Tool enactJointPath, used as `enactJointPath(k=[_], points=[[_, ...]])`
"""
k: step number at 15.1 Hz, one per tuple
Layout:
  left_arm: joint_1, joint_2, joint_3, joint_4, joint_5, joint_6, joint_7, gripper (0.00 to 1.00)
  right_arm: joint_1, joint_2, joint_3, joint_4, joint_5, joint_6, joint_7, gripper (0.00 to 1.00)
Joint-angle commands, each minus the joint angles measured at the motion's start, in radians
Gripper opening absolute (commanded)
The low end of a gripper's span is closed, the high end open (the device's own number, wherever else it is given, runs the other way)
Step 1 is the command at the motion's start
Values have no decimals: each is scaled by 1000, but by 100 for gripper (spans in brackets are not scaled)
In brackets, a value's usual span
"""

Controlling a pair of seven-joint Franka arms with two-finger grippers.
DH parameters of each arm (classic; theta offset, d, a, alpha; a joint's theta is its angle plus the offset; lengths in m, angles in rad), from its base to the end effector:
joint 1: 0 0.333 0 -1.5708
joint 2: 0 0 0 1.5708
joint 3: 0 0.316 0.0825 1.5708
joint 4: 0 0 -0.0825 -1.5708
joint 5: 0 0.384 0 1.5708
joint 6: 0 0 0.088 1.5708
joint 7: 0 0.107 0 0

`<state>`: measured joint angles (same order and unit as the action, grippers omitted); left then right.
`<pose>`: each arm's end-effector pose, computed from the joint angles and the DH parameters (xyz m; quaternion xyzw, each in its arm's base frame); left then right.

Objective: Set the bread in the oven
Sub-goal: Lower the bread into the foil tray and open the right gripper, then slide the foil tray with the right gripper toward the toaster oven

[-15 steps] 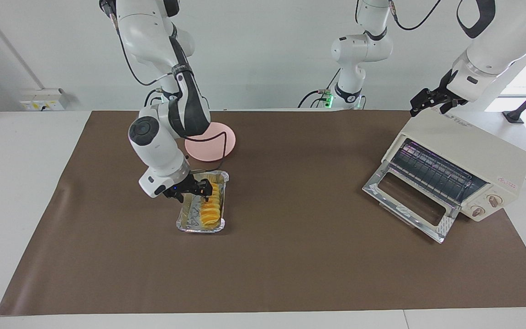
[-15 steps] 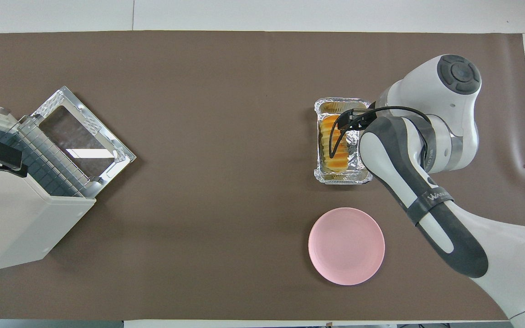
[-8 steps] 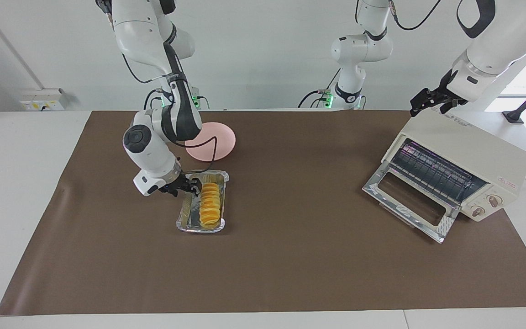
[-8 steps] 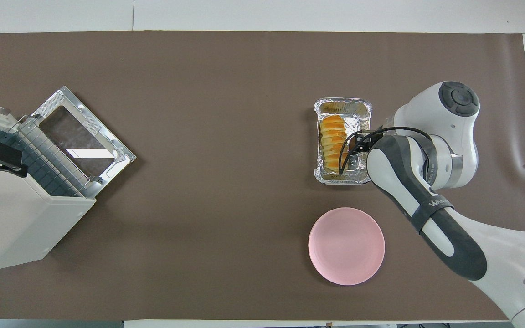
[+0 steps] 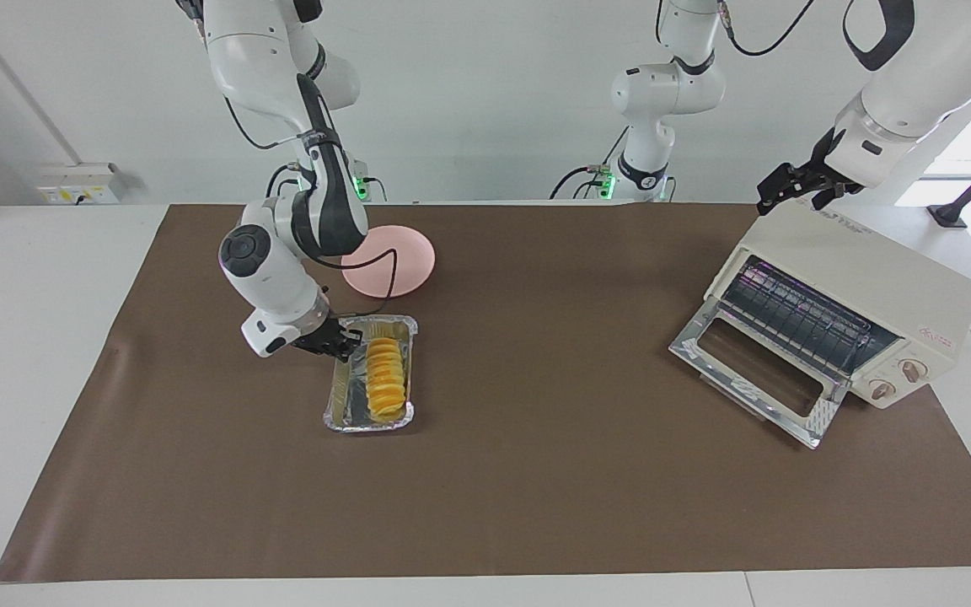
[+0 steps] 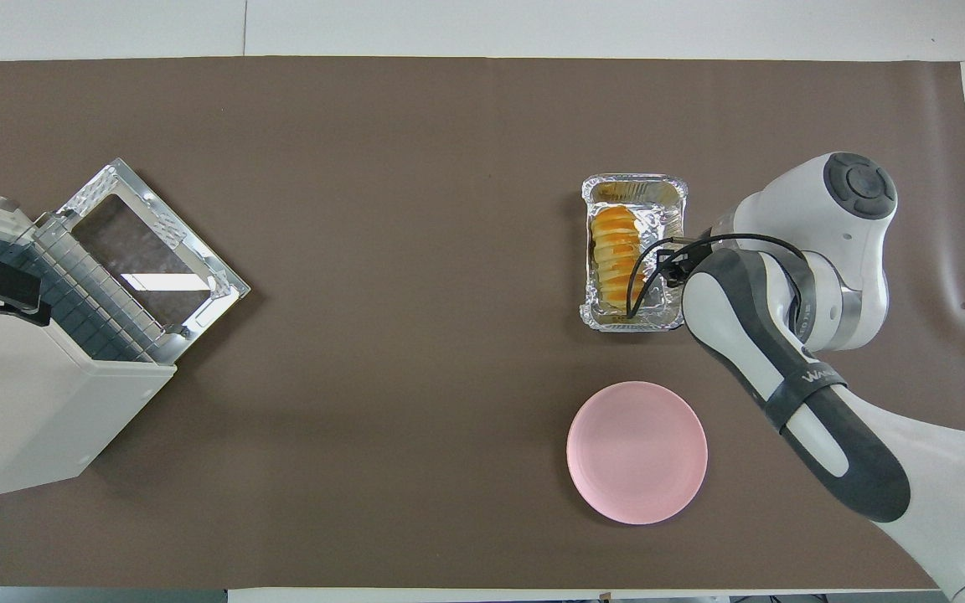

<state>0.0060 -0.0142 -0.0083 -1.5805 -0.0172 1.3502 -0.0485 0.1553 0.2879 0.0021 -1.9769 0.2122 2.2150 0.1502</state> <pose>0.5246 -0.0034 0.6110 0.9939 0.0220 -0.1080 0.0057 0.5913 0.1008 0.3197 -0.9943 0.0621 0.0373 0.0786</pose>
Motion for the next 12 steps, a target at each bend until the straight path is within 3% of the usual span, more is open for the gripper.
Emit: enactJointPath(k=[1,5,10,12], points=[[-6,-21,5,-24,2,15,-10,100,44,7,13,45,27,29,-9,0],[-6,-21,5,-24,2,15,-10,100,186,43,13,194,27,5,115,0],[-6,-21,5,-24,2,15,-10,100,345,115,15,303,35,26,346,0],[-6,-21,5,-24,2,15,-10,100,392,172,15,352,113,72,396,0]])
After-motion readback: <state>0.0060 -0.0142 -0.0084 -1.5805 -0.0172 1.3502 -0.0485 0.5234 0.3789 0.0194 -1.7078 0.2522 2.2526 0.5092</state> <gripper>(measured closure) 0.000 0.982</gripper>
